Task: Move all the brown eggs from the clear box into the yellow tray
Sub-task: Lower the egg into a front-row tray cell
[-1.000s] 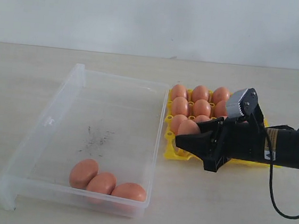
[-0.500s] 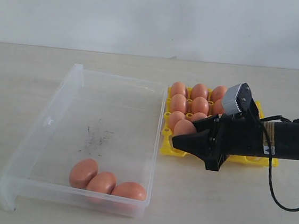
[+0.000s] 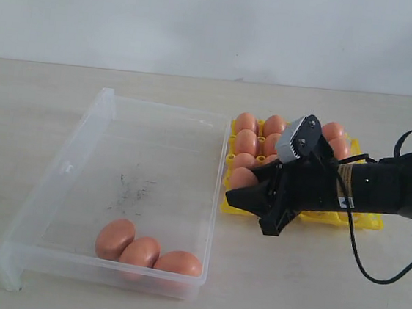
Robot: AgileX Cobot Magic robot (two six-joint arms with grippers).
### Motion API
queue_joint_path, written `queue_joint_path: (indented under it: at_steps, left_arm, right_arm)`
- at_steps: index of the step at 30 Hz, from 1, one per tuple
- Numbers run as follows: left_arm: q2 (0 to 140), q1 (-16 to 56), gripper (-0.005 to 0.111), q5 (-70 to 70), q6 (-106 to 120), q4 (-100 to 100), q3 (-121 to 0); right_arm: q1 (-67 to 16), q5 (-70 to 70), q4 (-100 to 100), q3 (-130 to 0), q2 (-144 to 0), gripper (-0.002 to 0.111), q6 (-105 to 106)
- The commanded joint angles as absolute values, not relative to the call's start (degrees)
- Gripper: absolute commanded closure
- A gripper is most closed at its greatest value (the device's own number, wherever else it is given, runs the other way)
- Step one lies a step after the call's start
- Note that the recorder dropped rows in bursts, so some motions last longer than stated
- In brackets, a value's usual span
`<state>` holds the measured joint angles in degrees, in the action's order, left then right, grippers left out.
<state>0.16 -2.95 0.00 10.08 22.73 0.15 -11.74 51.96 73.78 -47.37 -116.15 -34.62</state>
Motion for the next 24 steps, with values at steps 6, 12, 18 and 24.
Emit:
queue_joint_path:
  at_steps: [6,12,18,24]
  left_arm:
    - [0.0,-2.7,0.103,0.0,10.4,22.9,0.0]
    - [0.0,-2.7,0.103,0.0,10.4,22.9,0.0]
    - [0.0,-2.7,0.103,0.0,10.4,22.9,0.0]
    - [0.0,-2.7,0.103,0.0,10.4,22.9,0.0]
  right_arm:
    - [-11.9,50.6,69.7,-48.2,-116.0,0.109,-34.0]
    - [-11.9,50.6,68.9,-48.2,-116.0,0.109,-33.3]
    - [-11.9,50.1,66.4,-48.2,-116.0,0.109,-33.8]
    - [-11.9,47.0,66.2,-48.2,-116.0,0.087,-35.4]
